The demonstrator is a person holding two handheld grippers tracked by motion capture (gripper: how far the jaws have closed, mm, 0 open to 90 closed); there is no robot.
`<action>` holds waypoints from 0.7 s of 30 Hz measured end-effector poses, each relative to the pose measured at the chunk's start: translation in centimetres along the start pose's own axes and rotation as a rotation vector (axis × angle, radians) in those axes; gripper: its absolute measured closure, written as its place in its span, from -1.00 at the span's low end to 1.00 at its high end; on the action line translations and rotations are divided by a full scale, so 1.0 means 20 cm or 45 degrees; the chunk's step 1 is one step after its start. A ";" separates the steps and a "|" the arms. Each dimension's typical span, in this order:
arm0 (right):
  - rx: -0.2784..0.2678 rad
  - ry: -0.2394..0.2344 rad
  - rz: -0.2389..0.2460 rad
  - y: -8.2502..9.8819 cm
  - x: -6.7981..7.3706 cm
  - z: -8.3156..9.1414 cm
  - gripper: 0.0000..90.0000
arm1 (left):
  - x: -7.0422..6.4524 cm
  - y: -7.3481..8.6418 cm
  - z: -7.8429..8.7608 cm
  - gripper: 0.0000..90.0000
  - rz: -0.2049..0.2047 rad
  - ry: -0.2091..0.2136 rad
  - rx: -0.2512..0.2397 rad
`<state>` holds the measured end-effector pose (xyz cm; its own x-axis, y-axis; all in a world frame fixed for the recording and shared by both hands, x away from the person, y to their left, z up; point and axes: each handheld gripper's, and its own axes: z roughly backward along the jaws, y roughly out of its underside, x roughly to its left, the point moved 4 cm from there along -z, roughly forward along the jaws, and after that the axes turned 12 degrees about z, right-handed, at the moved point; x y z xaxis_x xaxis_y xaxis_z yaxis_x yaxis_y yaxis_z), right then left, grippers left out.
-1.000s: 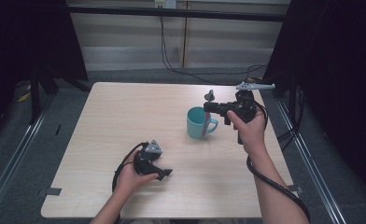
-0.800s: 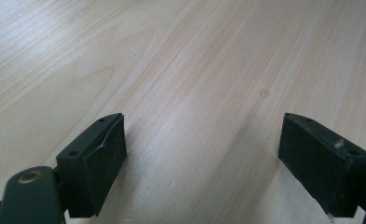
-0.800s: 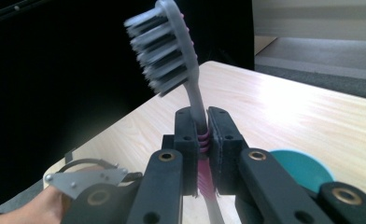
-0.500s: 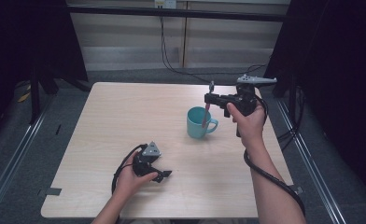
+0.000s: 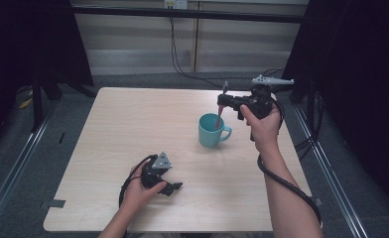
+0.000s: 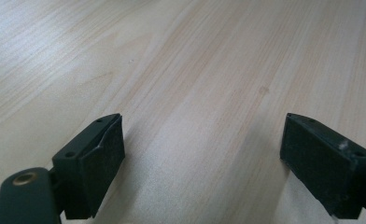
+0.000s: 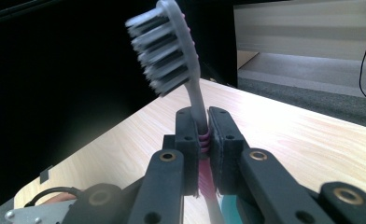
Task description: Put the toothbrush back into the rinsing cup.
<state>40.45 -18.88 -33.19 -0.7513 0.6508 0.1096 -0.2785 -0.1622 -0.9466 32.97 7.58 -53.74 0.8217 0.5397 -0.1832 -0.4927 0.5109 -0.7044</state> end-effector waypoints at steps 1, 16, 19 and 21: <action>-0.004 0.003 0.001 0.00 0.00 -0.01 0.85 | 0.00 0.00 0.00 -0.71 -0.001 0.000 0.001; -0.024 0.049 -0.007 -0.02 -0.04 -0.04 0.85 | 0.00 0.00 0.00 -0.70 0.005 -0.006 -0.005; -0.026 0.057 -0.013 -0.02 -0.05 -0.04 0.85 | 0.00 0.00 0.00 -0.70 0.006 -0.013 -0.007; -0.020 0.058 -0.013 -0.02 -0.06 -0.04 0.85 | 0.00 0.00 0.00 -0.70 0.006 -0.012 -0.008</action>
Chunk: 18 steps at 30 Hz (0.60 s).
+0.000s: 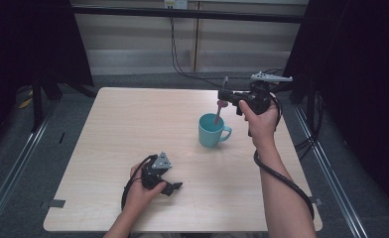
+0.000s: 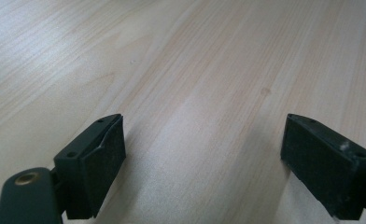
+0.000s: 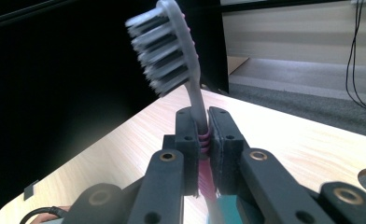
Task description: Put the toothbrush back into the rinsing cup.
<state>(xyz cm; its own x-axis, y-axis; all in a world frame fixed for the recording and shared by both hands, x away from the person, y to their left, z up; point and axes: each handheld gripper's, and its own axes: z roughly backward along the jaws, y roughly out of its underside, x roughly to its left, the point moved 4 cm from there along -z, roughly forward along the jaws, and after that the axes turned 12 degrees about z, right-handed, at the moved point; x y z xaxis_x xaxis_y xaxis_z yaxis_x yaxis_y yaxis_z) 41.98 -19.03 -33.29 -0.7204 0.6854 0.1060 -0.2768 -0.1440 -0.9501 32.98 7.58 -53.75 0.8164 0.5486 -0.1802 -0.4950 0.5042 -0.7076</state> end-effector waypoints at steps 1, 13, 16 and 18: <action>0.001 0.006 0.000 0.00 0.00 0.00 0.85 | 0.00 0.00 0.00 -0.70 0.000 0.000 0.000; 0.027 0.032 0.003 0.02 -0.03 -0.07 0.85 | 0.00 0.00 0.00 -0.70 0.000 0.000 0.001; 0.034 0.041 0.006 0.04 -0.04 -0.09 0.85 | 0.00 0.00 0.00 -0.69 -0.004 -0.001 0.005; 0.037 0.045 0.003 0.06 -0.04 -0.10 0.85 | 0.00 0.00 0.00 -0.69 -0.003 -0.001 0.003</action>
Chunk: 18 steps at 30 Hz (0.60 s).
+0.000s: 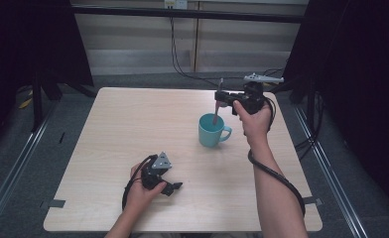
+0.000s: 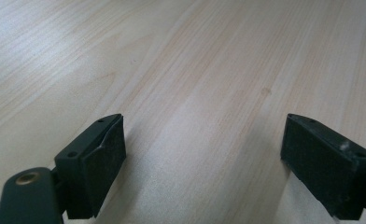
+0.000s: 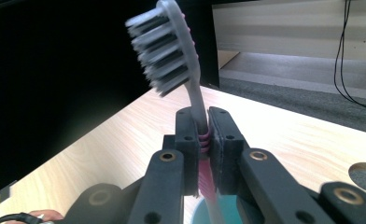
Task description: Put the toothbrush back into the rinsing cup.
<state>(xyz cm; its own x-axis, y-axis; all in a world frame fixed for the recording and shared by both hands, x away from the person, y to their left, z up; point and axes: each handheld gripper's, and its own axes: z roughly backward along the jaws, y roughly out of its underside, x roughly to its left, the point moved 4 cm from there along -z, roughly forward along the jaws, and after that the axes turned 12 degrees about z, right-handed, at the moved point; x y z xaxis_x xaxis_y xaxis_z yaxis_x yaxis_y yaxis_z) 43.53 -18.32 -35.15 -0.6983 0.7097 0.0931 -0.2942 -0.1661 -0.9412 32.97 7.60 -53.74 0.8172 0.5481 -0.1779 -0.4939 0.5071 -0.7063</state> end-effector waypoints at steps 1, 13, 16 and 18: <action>0.005 0.003 -0.005 0.01 0.00 -0.01 0.85 | 0.00 0.00 0.00 -0.69 0.000 0.000 0.000; 0.017 0.009 -0.019 0.13 -0.03 -0.10 0.85 | 0.00 0.00 0.00 -0.69 0.005 0.004 -0.006; 0.025 0.013 -0.024 0.16 -0.03 -0.12 0.85 | 0.00 0.00 0.00 -0.69 0.005 0.003 -0.008; 0.027 0.015 -0.026 0.18 -0.04 -0.14 0.85 | 0.00 0.00 0.00 -0.69 0.005 0.001 -0.007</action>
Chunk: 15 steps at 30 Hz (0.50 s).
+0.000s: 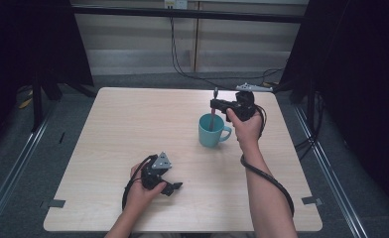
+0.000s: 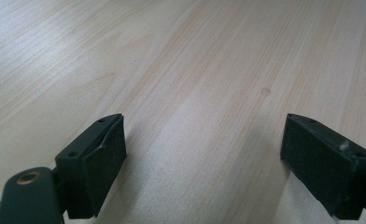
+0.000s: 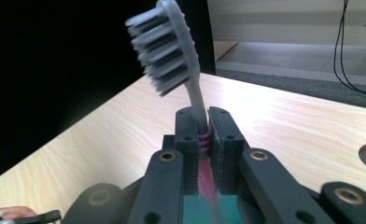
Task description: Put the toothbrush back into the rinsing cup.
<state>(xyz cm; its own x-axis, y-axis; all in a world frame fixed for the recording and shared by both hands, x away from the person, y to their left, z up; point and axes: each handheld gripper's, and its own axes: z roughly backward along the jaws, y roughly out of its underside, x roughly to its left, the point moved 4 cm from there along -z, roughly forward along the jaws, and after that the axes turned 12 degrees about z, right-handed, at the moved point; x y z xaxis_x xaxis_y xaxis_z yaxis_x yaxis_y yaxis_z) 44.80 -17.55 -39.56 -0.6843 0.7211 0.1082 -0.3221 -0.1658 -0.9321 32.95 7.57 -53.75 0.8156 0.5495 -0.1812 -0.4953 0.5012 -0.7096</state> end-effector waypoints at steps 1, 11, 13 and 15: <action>0.003 0.003 -0.003 0.01 0.00 -0.01 0.85 | 0.00 0.00 0.00 -0.69 0.000 0.000 -0.001; 0.038 0.027 -0.004 0.12 0.00 -0.07 0.84 | 0.00 0.00 0.00 -0.68 -0.004 0.003 -0.005; 0.042 0.033 -0.004 0.15 0.00 -0.08 0.84 | 0.00 0.00 0.00 -0.67 -0.001 0.003 -0.006; 0.039 0.040 -0.018 0.17 0.00 -0.08 0.84 | 0.00 0.00 0.00 -0.68 -0.001 0.003 -0.006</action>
<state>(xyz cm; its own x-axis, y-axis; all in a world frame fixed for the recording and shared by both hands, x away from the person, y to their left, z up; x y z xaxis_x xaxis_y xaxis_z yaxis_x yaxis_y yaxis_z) 44.80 -17.04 -43.29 -0.6587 0.7444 0.1099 -0.3517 -0.1754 -0.9196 32.94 7.54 -53.75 0.8169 0.5474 -0.1820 -0.4929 0.4985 -0.7131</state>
